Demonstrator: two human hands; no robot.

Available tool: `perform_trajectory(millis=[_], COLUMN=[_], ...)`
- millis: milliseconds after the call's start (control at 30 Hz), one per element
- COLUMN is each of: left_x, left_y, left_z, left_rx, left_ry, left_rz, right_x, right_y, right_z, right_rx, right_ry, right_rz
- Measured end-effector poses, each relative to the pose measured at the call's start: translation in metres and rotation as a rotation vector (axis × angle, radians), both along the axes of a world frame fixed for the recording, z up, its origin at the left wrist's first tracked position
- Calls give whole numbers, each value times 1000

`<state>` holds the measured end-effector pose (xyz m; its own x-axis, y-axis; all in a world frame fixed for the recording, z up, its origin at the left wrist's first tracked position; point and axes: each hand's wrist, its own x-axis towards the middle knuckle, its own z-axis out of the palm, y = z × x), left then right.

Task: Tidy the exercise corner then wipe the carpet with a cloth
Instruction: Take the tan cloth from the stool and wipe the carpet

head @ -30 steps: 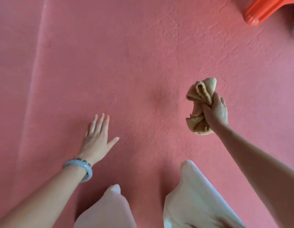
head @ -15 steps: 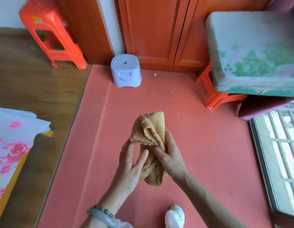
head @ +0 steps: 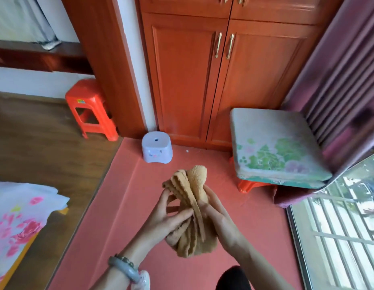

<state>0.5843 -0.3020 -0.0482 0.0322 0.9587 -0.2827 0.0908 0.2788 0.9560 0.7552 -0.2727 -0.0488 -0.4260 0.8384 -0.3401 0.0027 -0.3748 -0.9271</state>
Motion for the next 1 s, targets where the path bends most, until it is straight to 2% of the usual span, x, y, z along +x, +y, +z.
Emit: perform_trajectory(millis=[200, 300, 533, 667, 867, 1000], left_x=[-7, -32, -80, -99, -72, -39], left_y=[68, 119, 239, 299, 368, 415], left_z=[0, 4, 23, 24, 14, 11], left_rx=[8, 26, 84, -87, -223, -278], left_ry=[-11, 63, 99, 3, -23, -98], left_rz=[-30, -131, -270, -259, -360, -355], right_x=[-20, -33, -73, -60, -31, 1], right_y=[55, 95, 184, 220, 265, 303], right_z=[12, 14, 15, 24, 19, 11], right_rx=[16, 40, 98, -73, -96, -96], right_ry=[-41, -51, -233, -87, 56, 71], right_rz=[-70, -175, -450, -609, -712, -782])
